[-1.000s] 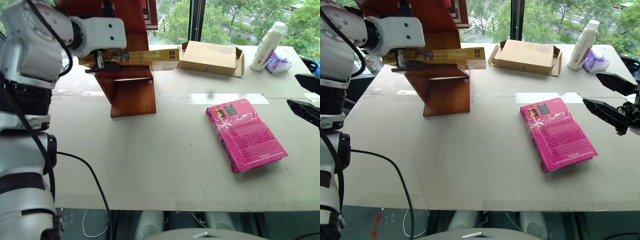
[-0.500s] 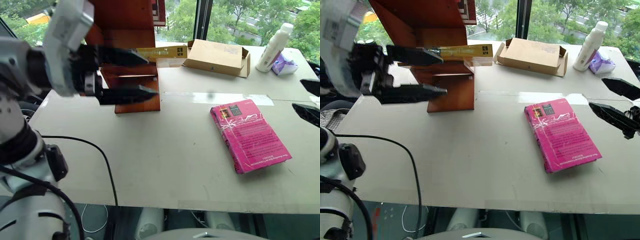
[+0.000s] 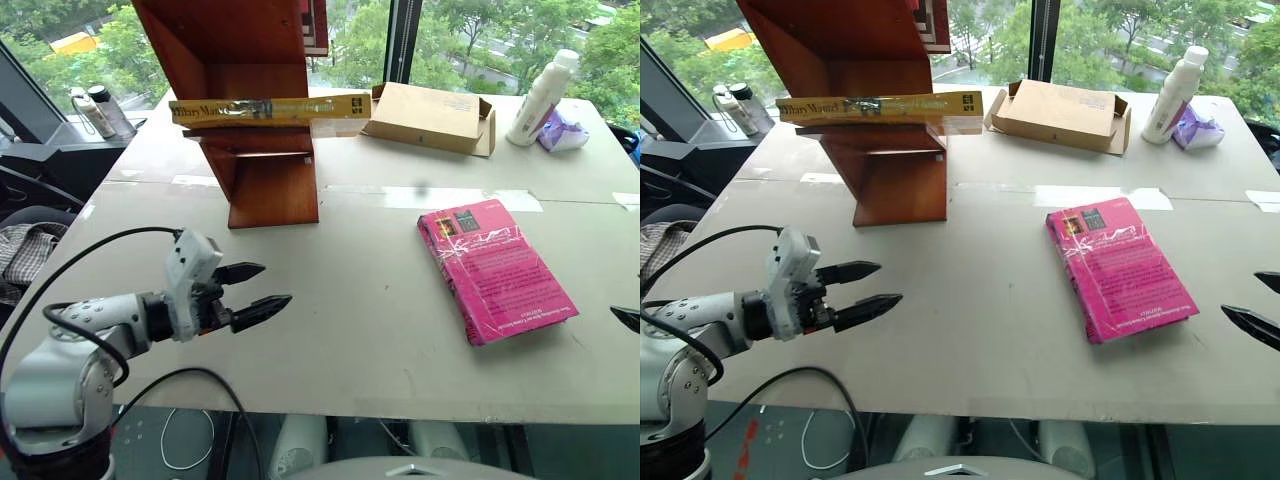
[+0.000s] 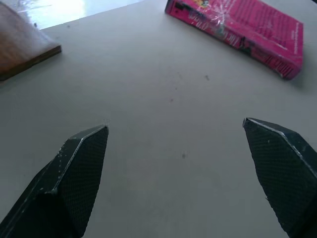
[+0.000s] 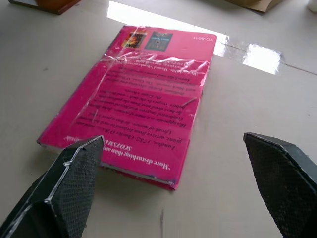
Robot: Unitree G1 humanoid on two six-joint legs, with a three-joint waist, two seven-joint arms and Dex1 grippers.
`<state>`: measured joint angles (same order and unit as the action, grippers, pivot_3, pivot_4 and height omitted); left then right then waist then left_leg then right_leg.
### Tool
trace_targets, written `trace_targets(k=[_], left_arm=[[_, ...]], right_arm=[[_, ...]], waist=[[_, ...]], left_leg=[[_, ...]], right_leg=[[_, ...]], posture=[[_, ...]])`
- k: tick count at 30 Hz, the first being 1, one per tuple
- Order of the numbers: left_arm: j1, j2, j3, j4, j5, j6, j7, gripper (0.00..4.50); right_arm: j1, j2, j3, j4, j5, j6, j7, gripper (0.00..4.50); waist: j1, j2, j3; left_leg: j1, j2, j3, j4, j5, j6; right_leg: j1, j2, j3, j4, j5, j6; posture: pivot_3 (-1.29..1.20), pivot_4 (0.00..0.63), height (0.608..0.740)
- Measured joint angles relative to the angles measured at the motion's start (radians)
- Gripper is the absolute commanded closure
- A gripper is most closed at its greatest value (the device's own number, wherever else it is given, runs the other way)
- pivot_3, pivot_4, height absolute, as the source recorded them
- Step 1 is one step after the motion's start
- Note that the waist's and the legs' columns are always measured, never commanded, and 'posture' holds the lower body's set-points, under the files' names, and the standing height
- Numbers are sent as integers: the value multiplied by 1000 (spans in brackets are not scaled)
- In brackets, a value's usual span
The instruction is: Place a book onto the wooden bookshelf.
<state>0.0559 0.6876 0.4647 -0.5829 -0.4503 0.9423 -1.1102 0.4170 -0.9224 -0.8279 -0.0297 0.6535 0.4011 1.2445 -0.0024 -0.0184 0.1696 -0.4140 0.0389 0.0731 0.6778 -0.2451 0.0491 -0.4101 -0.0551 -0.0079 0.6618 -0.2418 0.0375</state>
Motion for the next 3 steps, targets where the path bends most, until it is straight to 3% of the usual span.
trace_targets(k=[3], left_arm=[[39,15,2,38,-8,-63,3,24]], right_arm=[[21,0,-9,56,-29,-21,10,0]], waist=[[7,0,0]], left_leg=[[0,0,0,0,-1,0]], right_leg=[[-1,-2,0,0,0,0]], posture=[[0,150,733]])
